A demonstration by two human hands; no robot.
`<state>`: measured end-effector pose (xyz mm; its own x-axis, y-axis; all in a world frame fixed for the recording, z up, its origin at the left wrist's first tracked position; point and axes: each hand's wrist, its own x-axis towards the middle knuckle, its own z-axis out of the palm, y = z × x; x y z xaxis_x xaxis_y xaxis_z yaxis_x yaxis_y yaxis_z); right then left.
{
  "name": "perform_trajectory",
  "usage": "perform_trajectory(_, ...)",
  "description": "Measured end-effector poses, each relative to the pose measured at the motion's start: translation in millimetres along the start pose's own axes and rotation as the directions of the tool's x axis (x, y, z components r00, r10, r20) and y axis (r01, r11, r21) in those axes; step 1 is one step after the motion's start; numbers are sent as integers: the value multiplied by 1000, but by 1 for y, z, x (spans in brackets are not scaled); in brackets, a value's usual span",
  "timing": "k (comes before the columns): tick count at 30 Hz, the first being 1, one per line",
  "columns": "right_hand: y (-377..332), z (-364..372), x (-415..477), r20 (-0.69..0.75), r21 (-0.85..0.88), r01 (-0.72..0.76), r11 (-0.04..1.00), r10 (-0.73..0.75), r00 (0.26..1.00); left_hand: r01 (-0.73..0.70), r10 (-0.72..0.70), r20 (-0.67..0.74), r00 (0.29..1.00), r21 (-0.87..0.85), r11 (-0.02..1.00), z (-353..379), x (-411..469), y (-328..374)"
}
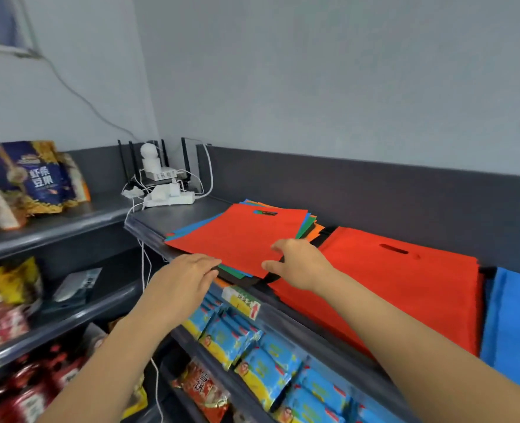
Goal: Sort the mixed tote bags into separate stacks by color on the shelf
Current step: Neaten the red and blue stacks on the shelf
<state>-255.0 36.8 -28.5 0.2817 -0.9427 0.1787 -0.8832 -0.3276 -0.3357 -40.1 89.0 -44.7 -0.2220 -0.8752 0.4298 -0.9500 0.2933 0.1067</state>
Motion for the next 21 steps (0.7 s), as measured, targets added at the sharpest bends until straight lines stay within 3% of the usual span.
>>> perform_trajectory(9,-18,38,62,221,-36,-138,990,143,965,-160,165,59,985,-76,984,33,77,-81)
perform_trajectory(15,-21,52,72,1,-36,-318,948,318,948,-252,270,369,889,-95,963,50,115,-127)
perform_trajectory(21,-26,57,72,-52,12,-390,921,390,919,-316,388,359,849,-243,917,56,137,-150)
